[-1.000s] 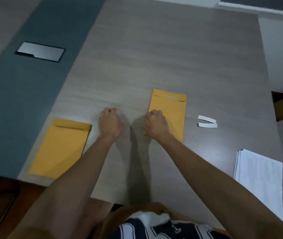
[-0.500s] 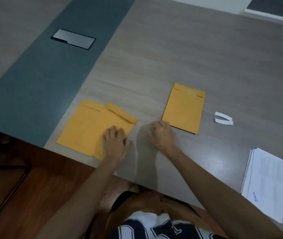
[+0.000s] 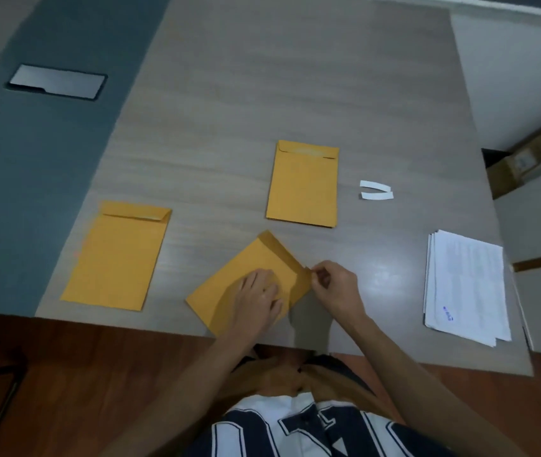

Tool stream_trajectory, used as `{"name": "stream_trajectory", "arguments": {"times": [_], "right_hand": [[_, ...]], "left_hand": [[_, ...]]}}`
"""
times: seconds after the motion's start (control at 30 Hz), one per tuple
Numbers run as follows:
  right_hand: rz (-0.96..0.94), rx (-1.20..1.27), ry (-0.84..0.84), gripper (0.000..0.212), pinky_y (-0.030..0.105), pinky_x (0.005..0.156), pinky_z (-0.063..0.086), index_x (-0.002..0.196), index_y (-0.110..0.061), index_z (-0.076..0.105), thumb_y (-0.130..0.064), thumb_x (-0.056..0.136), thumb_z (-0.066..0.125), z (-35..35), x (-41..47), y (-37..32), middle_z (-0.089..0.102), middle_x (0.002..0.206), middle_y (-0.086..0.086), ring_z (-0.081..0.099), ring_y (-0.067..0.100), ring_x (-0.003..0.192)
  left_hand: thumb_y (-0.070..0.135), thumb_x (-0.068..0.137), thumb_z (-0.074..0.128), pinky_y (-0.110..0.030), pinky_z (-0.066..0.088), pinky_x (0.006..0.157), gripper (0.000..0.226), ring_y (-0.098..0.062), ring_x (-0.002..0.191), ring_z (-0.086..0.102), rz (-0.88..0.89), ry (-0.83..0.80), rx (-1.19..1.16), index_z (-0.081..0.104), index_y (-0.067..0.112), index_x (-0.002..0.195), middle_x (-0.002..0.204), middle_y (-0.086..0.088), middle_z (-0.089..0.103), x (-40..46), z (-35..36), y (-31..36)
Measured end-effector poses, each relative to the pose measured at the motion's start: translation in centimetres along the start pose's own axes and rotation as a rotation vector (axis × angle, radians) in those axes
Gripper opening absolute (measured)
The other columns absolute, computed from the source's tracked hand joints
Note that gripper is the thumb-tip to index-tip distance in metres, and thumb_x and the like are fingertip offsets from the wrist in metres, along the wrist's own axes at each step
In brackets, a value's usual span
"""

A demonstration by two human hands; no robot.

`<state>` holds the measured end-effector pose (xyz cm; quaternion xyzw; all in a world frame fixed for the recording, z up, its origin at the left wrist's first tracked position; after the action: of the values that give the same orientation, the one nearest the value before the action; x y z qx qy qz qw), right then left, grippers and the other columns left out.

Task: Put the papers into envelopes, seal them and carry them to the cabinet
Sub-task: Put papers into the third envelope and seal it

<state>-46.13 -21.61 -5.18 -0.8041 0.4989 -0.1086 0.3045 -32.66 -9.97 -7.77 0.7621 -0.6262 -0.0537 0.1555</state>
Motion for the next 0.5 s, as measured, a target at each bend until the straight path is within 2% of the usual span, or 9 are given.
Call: {"name": "stream_trajectory", "arguments": {"times": [0.07, 0.13, 0.2, 0.23, 0.27, 0.33, 0.4, 0.5], "right_hand": [[0.177, 0.086, 0.044, 0.005, 0.011, 0.064, 0.050, 0.089, -0.012, 0.069, -0.012, 0.084, 0.066, -1.0, -0.5, 1.7, 0.066, 0.076, -0.003, 0.059, 0.004, 0.066], [0.295, 0.119, 0.032, 0.004, 0.004, 0.056, 0.042, 0.087, -0.013, 0.068, -0.015, 0.083, 0.067, -1.1, -1.1, 3.1, 0.064, 0.072, -0.005, 0.057, -0.001, 0.064], [0.337, 0.129, 0.006, 0.004, 0.004, 0.051, 0.042, 0.084, -0.013, 0.068, -0.017, 0.082, 0.069, -1.1, -1.6, 4.0, 0.063, 0.069, -0.006, 0.057, -0.001, 0.062], [0.349, 0.135, -0.003, 0.005, 0.004, 0.050, 0.043, 0.083, -0.014, 0.068, -0.018, 0.082, 0.070, -1.0, -1.7, 4.2, 0.063, 0.069, -0.007, 0.057, 0.000, 0.061], [0.365, 0.142, -0.007, 0.005, 0.005, 0.051, 0.044, 0.083, -0.015, 0.068, -0.019, 0.082, 0.070, -0.9, -1.8, 4.4, 0.063, 0.068, -0.008, 0.058, 0.001, 0.061], [0.395, 0.151, -0.001, 0.004, 0.010, 0.056, 0.050, 0.082, -0.016, 0.067, -0.017, 0.081, 0.071, -0.8, -1.8, 4.8, 0.064, 0.069, -0.007, 0.060, 0.003, 0.062], [0.403, 0.156, 0.006, 0.005, 0.017, 0.061, 0.055, 0.082, -0.016, 0.067, -0.014, 0.081, 0.071, -0.7, -1.7, 4.9, 0.064, 0.070, -0.006, 0.060, 0.005, 0.063], [0.378, 0.155, -0.003, 0.006, 0.021, 0.064, 0.057, 0.084, -0.016, 0.067, -0.014, 0.080, 0.072, -0.6, -1.5, 5.0, 0.065, 0.072, -0.005, 0.061, 0.006, 0.064]], "left_hand": [[0.031, 0.075, 0.077, -0.039, 0.049, 0.091, 0.018, -0.027, 0.118, 0.055, 0.052, -0.037, 0.002, 0.069, 0.017, 0.083, 0.128, -0.008, 0.064, 0.3, 0.3, 0.3], [0.033, 0.072, 0.080, -0.038, 0.051, 0.084, 0.023, -0.029, 0.112, 0.060, 0.046, -0.111, -0.005, 0.066, 0.017, 0.082, 0.132, -0.005, 0.062, 0.7, 0.4, 0.6], [0.041, 0.071, 0.082, -0.037, 0.048, 0.078, 0.032, -0.028, 0.106, 0.060, 0.002, -0.188, 0.018, 0.067, 0.020, 0.091, 0.137, -0.004, 0.059, 1.4, 0.6, 0.9], [0.047, 0.072, 0.080, -0.038, 0.046, 0.080, 0.043, -0.028, 0.108, 0.058, -0.026, -0.214, 0.035, 0.067, 0.022, 0.104, 0.141, -0.003, 0.055, 1.9, 0.6, 1.0], [0.053, 0.074, 0.077, -0.040, 0.044, 0.085, 0.056, -0.029, 0.114, 0.054, -0.044, -0.242, 0.045, 0.063, 0.025, 0.120, 0.146, -0.003, 0.049, 2.3, 0.6, 1.2], [0.063, 0.079, 0.067, -0.042, 0.036, 0.097, 0.077, -0.029, 0.129, 0.042, -0.065, -0.333, 0.050, 0.043, 0.031, 0.144, 0.155, -0.003, 0.034, 3.2, 0.9, 1.6], [0.070, 0.076, 0.064, -0.041, 0.030, 0.104, 0.090, -0.028, 0.136, 0.031, -0.096, -0.416, 0.054, 0.029, 0.034, 0.150, 0.155, -0.005, 0.026, 4.1, 1.1, 1.8], [0.073, 0.068, 0.070, -0.040, 0.028, 0.107, 0.100, -0.027, 0.136, 0.028, -0.135, -0.453, 0.046, 0.029, 0.032, 0.150, 0.148, -0.005, 0.026, 5.2, 0.9, 2.0]]}}
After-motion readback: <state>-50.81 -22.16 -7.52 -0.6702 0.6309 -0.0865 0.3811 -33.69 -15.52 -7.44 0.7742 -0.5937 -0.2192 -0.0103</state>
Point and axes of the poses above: each hand's wrist, its own x-axis towards the middle knuckle, its own z-axis out of the palm, y = z × x, the point moved 7 cm from there along x, towards the middle knuckle
